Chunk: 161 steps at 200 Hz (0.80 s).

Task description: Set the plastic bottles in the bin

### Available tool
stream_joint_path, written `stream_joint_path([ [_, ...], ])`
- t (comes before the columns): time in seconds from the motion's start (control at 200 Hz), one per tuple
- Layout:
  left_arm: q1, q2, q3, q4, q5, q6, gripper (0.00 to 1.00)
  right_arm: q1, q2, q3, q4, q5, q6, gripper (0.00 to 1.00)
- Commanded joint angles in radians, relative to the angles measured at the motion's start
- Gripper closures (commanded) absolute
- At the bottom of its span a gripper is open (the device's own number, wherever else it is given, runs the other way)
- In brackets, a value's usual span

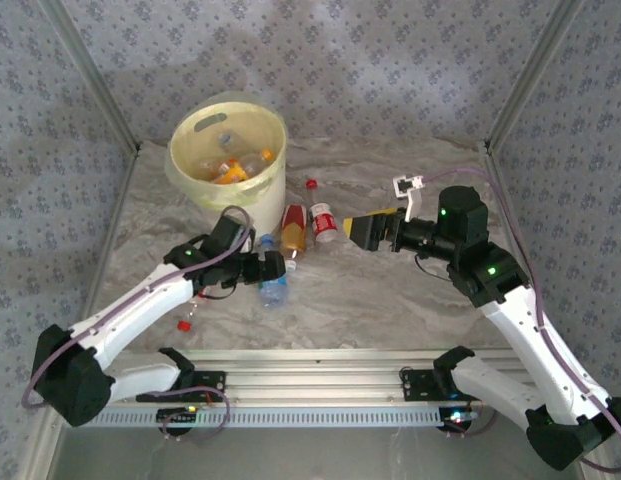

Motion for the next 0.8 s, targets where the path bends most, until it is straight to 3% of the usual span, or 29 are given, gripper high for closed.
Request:
stream_joint_path([
  [0.0,-0.005,0.038,-0.027,0.079,0.024,-0.021,0.0,0.007,-0.002,0.005,-0.023,0.018,-0.018,0.0],
  [0.29,-0.005,0.162,-0.066,0.15,0.075,-0.013,0.0,0.007,0.004,0.006,-0.029,0.028,-0.024,0.0],
  [0.8,-0.006,0.246,-0.088,0.212,0.083,-0.034,0.04,0.006,-0.007,-0.016,-0.035,0.04,-0.029,0.0],
])
